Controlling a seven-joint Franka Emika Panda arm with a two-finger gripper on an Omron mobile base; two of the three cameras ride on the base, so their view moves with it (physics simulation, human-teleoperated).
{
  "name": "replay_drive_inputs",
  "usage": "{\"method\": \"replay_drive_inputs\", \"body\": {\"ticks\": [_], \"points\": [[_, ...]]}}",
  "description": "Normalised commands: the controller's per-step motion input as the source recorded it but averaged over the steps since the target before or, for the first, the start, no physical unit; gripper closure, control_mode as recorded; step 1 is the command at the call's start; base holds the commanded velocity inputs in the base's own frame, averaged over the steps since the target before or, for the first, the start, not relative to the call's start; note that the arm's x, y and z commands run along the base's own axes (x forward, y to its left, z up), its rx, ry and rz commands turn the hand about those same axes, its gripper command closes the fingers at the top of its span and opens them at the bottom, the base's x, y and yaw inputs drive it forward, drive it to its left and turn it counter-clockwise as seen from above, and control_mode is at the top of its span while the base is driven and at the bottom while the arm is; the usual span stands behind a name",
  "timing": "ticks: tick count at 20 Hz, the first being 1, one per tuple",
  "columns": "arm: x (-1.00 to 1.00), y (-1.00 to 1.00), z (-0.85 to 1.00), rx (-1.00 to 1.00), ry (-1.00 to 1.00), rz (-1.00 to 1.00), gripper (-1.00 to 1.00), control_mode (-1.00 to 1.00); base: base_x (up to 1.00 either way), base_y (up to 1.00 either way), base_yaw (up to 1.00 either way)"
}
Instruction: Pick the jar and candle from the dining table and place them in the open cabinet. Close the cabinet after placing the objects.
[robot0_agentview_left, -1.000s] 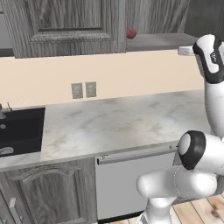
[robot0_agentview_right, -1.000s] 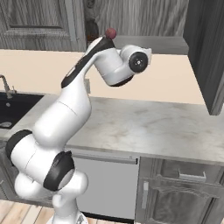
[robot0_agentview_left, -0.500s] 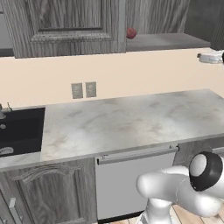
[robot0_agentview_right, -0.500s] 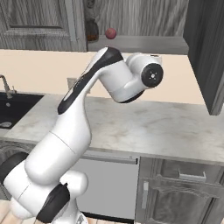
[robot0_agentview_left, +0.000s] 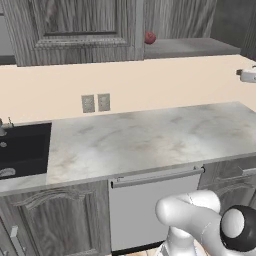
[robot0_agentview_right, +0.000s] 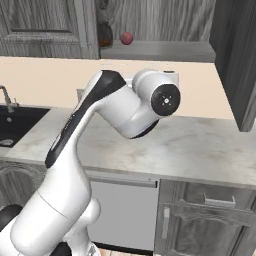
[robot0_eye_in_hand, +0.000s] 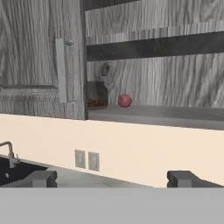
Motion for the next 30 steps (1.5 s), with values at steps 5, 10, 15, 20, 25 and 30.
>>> {"method": "replay_drive_inputs", "body": {"ticks": [5,10,15,20,25,30], "points": [[-0.93,-0.07,0.00,0.00,0.02,0.00,-1.00,-1.00,0.00,0.00,0.00],[-0.95,-0.21,0.03,0.00,0.01,-0.01,-1.00,-1.00,0.00,0.00,0.00],[-0.74,-0.47,0.00,0.00,0.00,0.00,-1.00,-1.00,0.00,0.00,0.00],[-0.92,-0.48,0.00,0.00,0.00,0.00,-1.00,-1.00,0.00,0.00,0.00],[-0.82,-0.43,0.00,0.00,0.00,0.00,-1.00,-1.00,0.00,0.00,0.00],[-0.62,-0.32,0.00,0.00,0.00,0.00,-1.00,-1.00,0.00,0.00,0.00]]}}
